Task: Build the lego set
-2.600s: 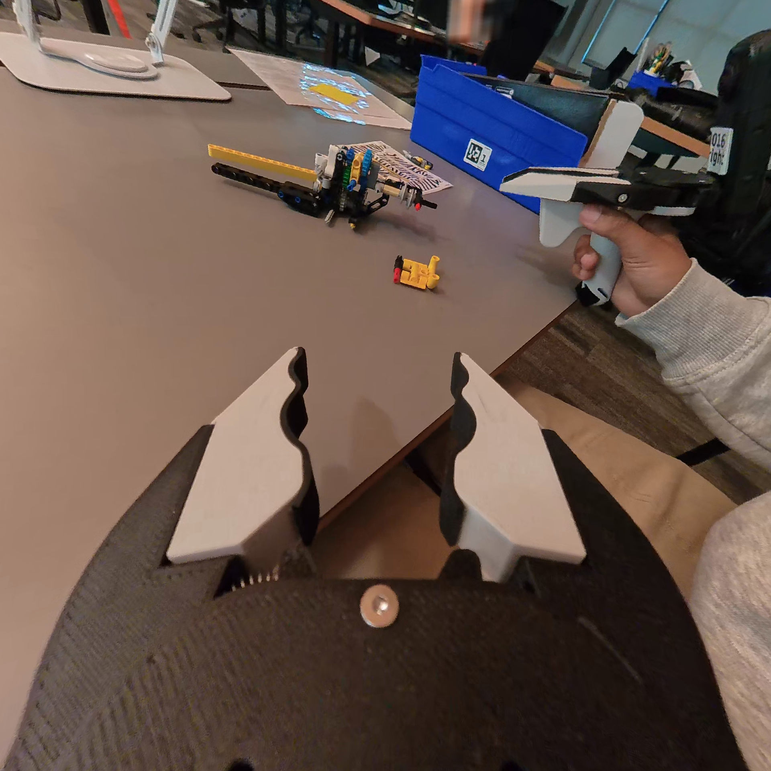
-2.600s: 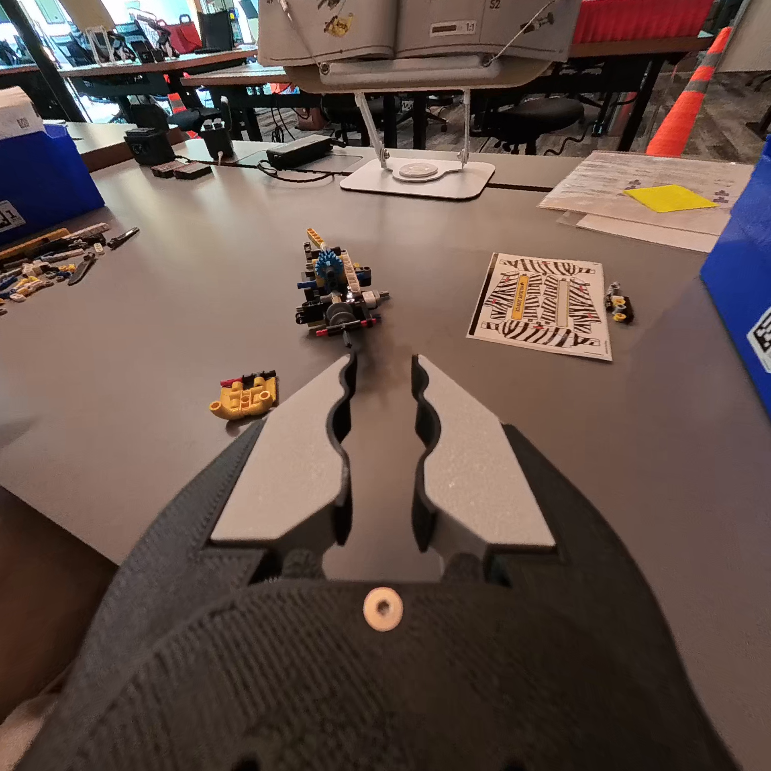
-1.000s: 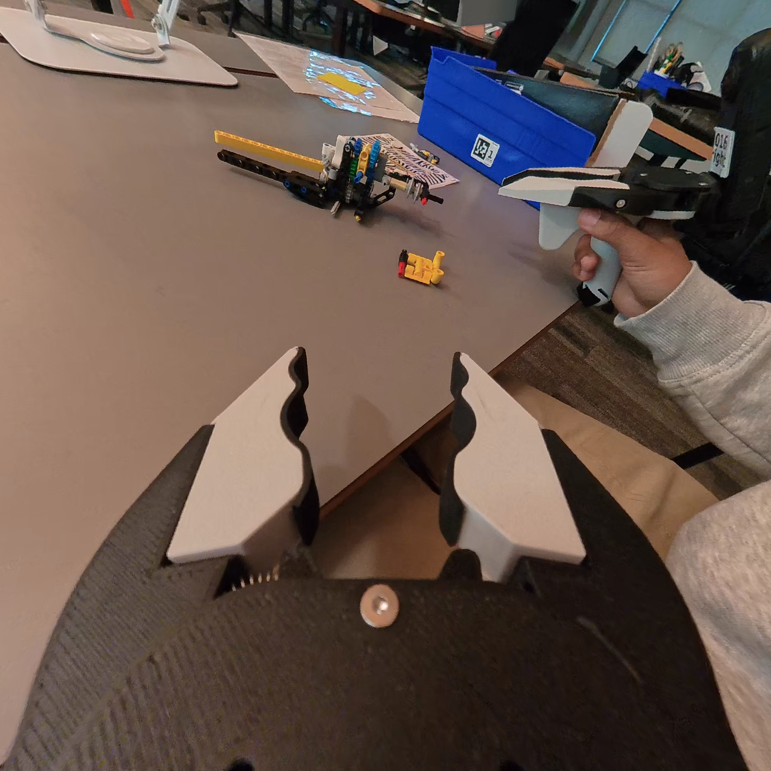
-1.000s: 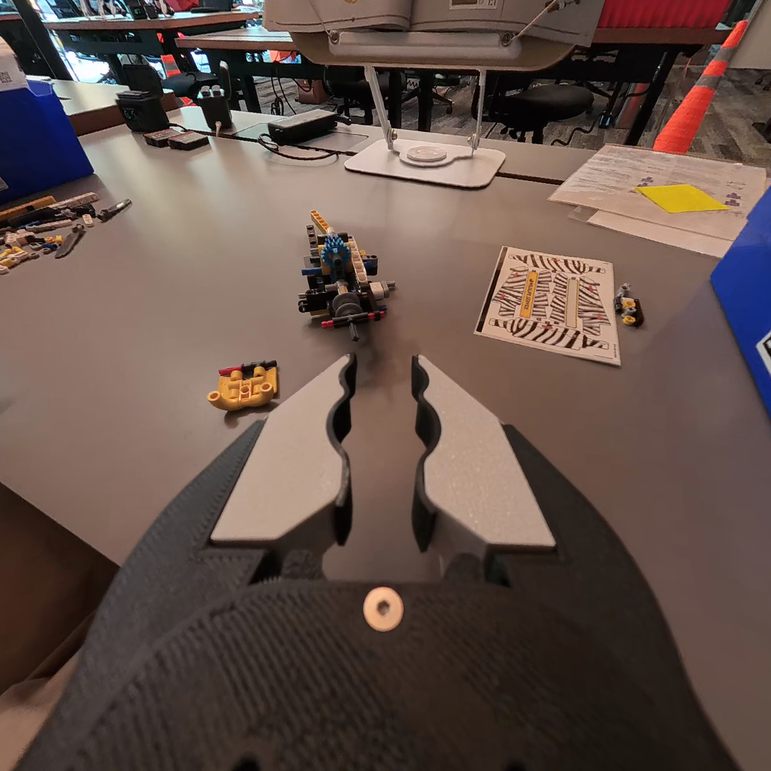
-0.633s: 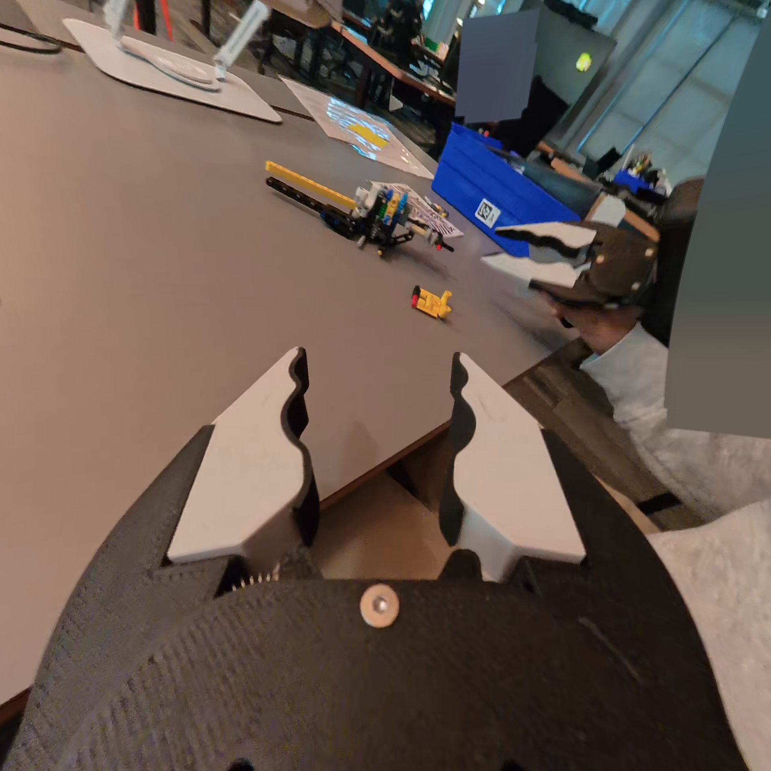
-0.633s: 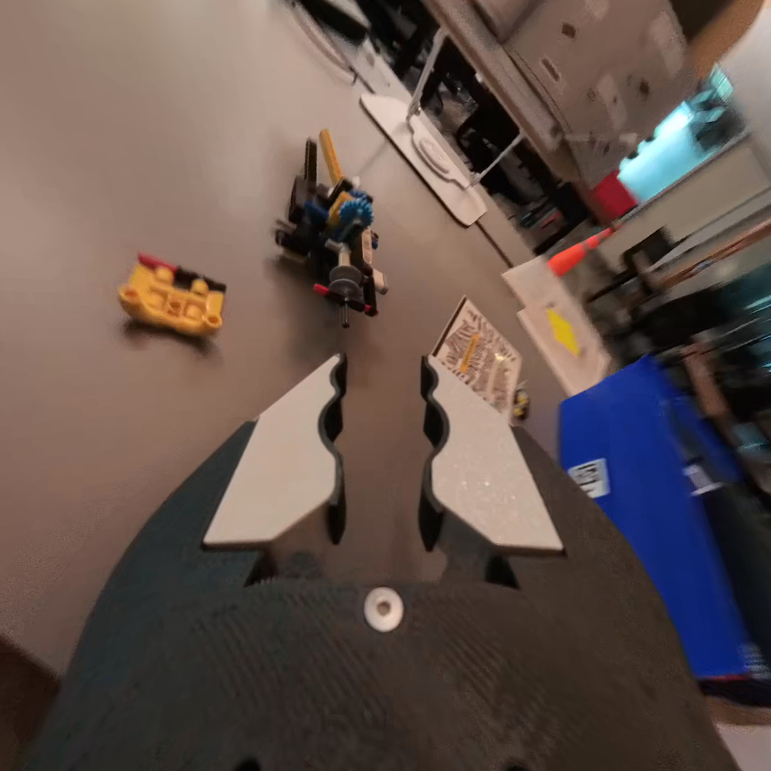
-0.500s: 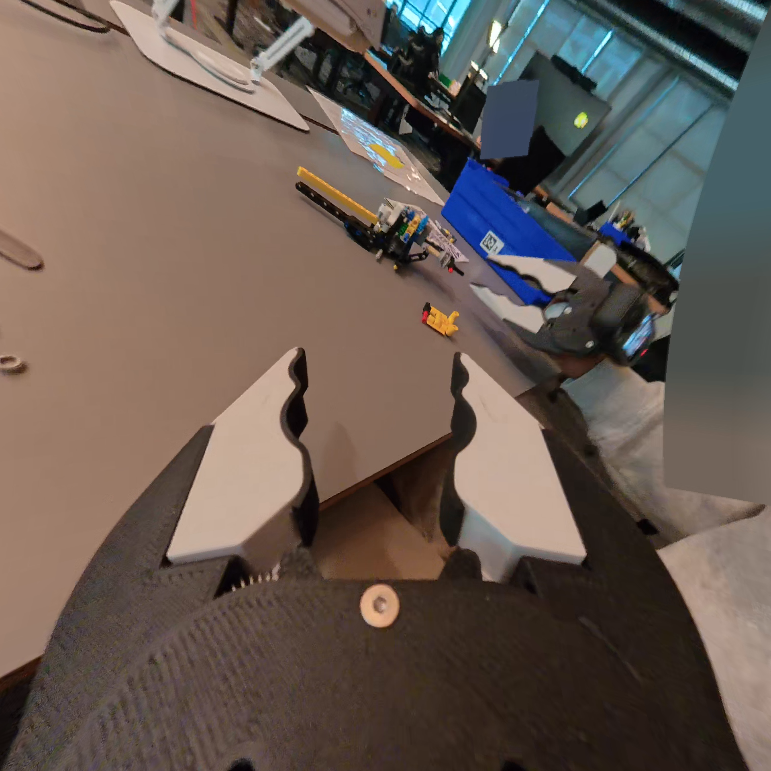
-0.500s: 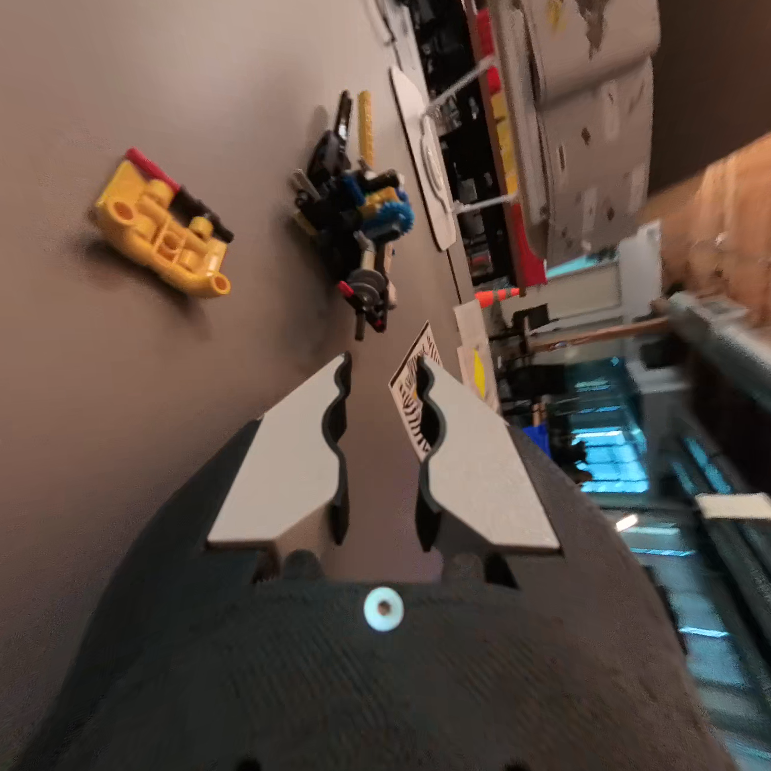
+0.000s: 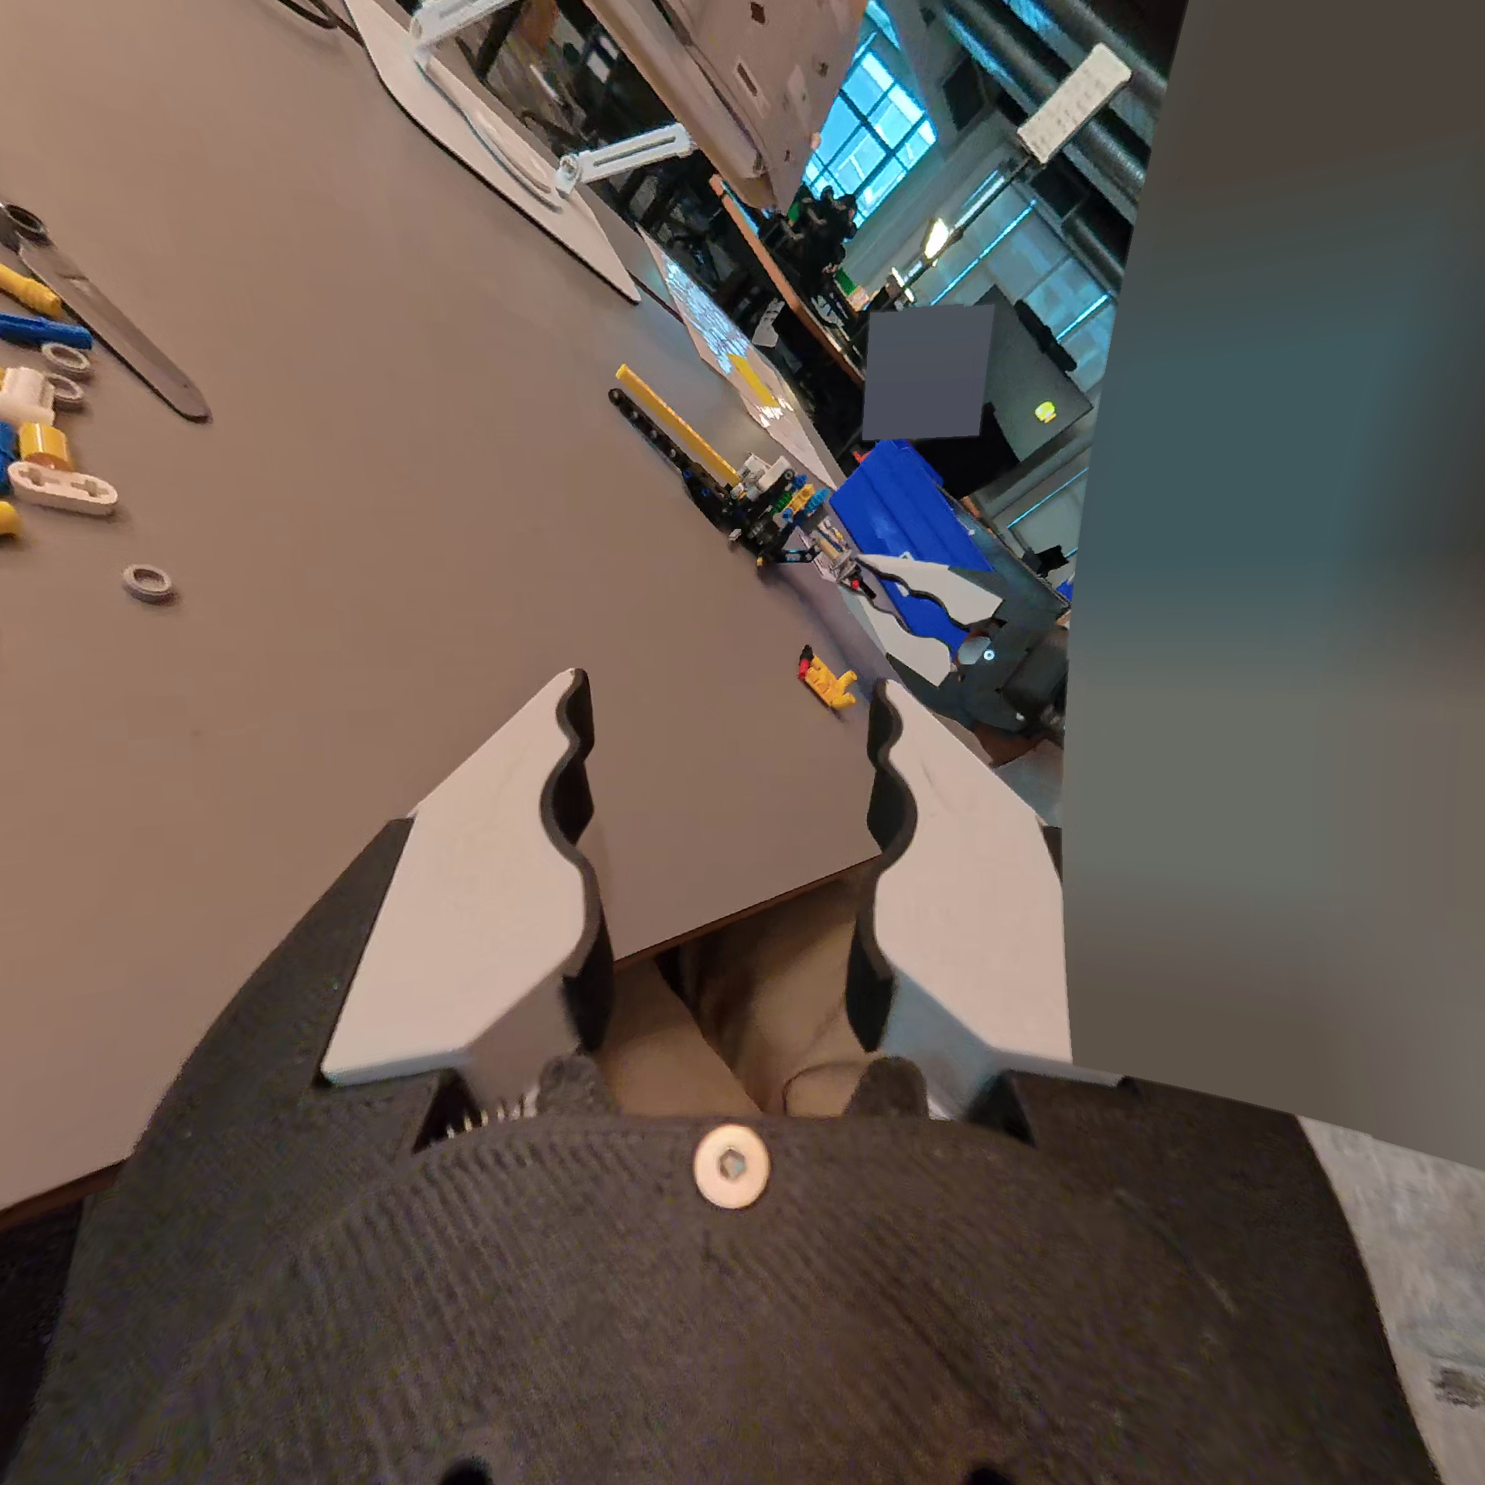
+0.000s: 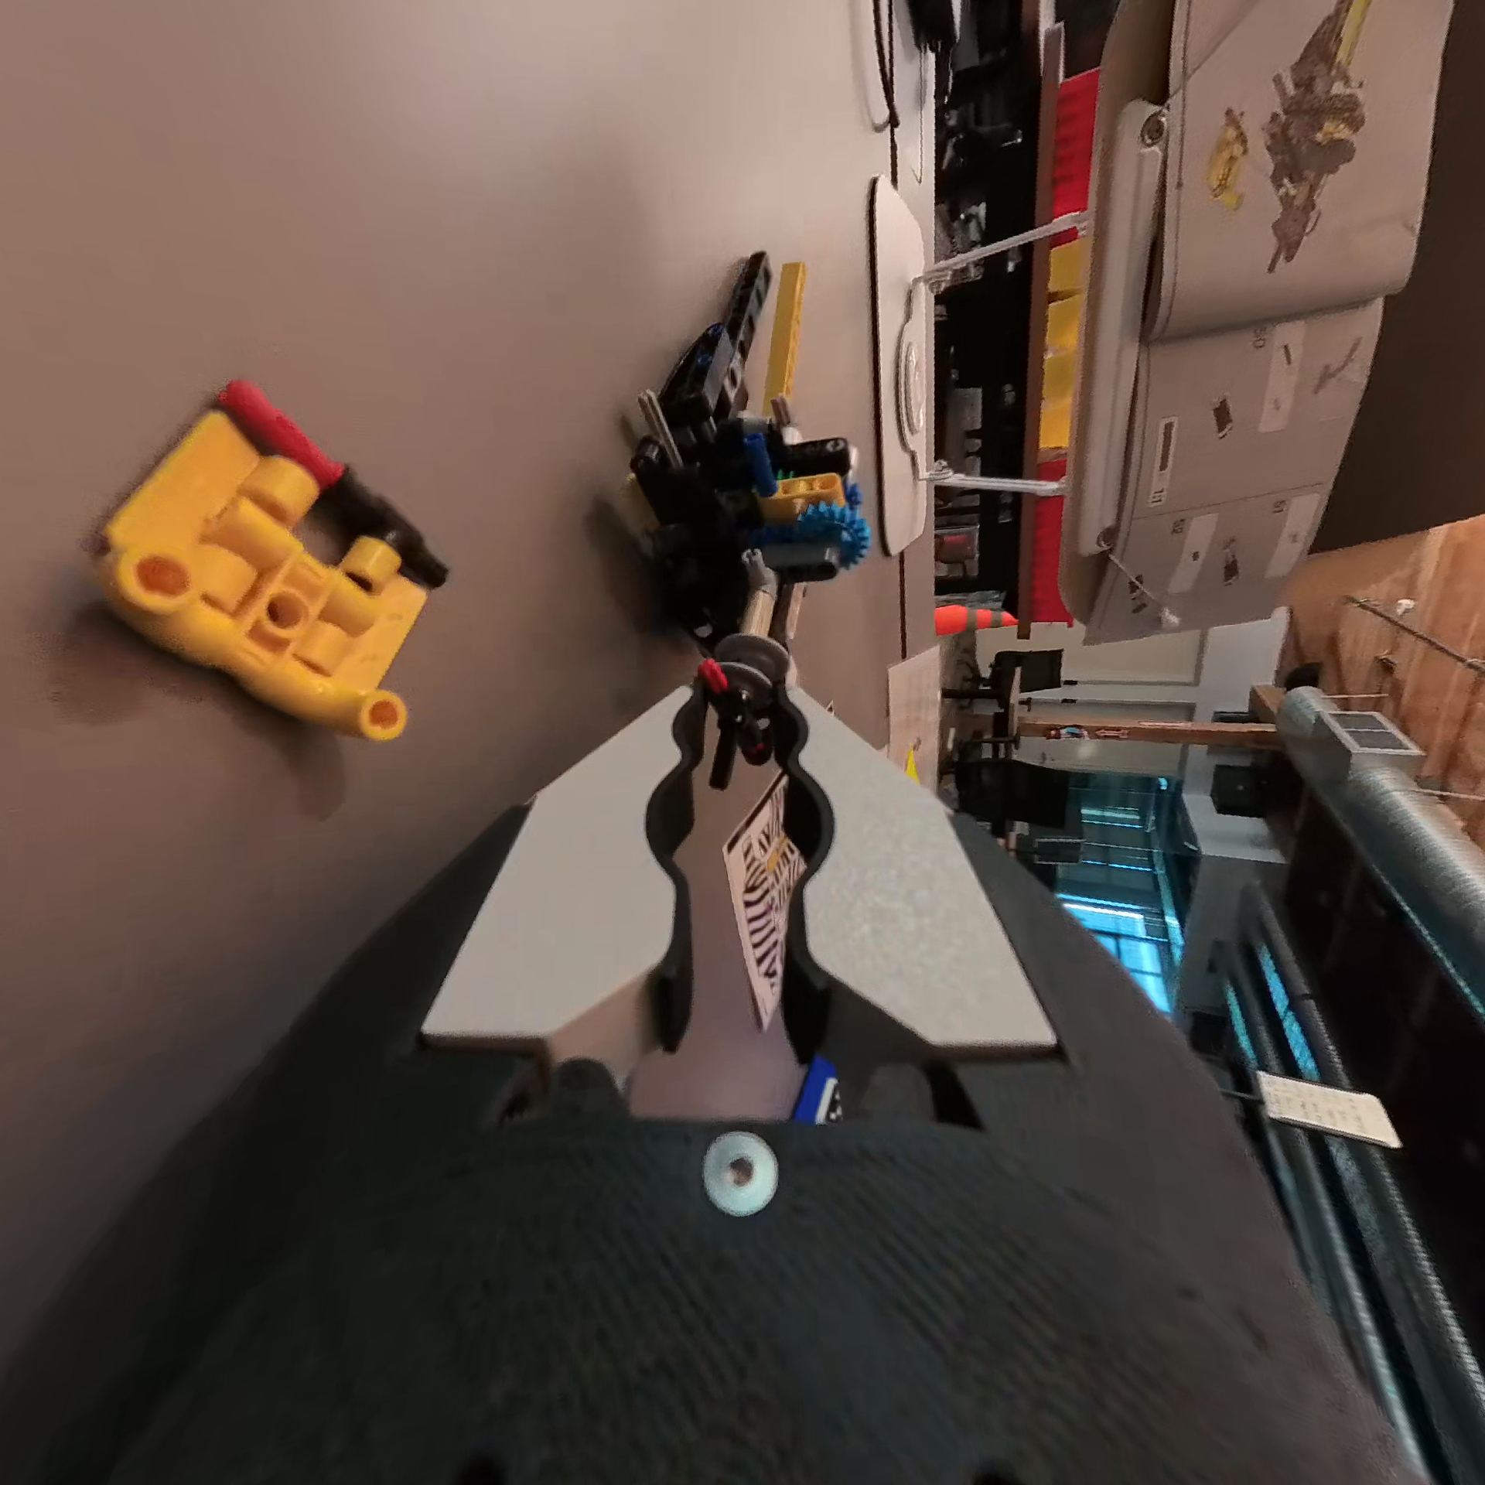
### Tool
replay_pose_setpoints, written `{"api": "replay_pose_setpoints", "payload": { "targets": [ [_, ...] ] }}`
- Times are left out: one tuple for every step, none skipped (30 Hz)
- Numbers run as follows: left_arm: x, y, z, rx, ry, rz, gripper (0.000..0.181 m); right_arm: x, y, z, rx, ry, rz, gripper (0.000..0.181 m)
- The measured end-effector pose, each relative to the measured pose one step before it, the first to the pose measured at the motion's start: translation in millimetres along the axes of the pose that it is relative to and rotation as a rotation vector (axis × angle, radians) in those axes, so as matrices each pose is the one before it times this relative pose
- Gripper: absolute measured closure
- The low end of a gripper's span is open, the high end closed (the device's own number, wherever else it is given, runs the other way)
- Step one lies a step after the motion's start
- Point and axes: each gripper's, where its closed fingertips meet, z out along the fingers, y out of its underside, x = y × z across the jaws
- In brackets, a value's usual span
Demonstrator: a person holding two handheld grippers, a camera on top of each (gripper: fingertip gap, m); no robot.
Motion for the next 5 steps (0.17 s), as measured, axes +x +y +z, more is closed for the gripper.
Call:
{"api": "replay_pose_setpoints", "payload": {
  "targets": [
    [-0.16, -0.29, -0.21, 0.0009, 0.0037, -0.0072, 0.113, 1.78, -1.62, 0.54, 0.0003, -0.0096, 0.0189, 0.166],
    [0.0, -0.5, -0.2, 0.0021, 0.0039, -0.0057, 0.113, 1.74, -1.29, 0.74, -0.0021, -0.0107, 0.0214, 0.166],
    [0.09, -0.57, -0.32, 0.0026, 0.003, -0.0052, 0.113, 1.62, -0.8, 0.77, -0.0034, -0.0127, 0.0246, 0.166],
    [-0.08, -0.59, -0.38, 0.003, 0.0021, -0.0042, 0.114, 1.57, -0.85, 0.84, -0.0023, -0.014, 0.0272, 0.166],
    [-0.14, -0.6, -0.31, 0.0028, 0.0019, -0.004, 0.114, 1.81, -0.88, 0.75, -0.0018, -0.0128, 0.0281, 0.167]
  ]
}}
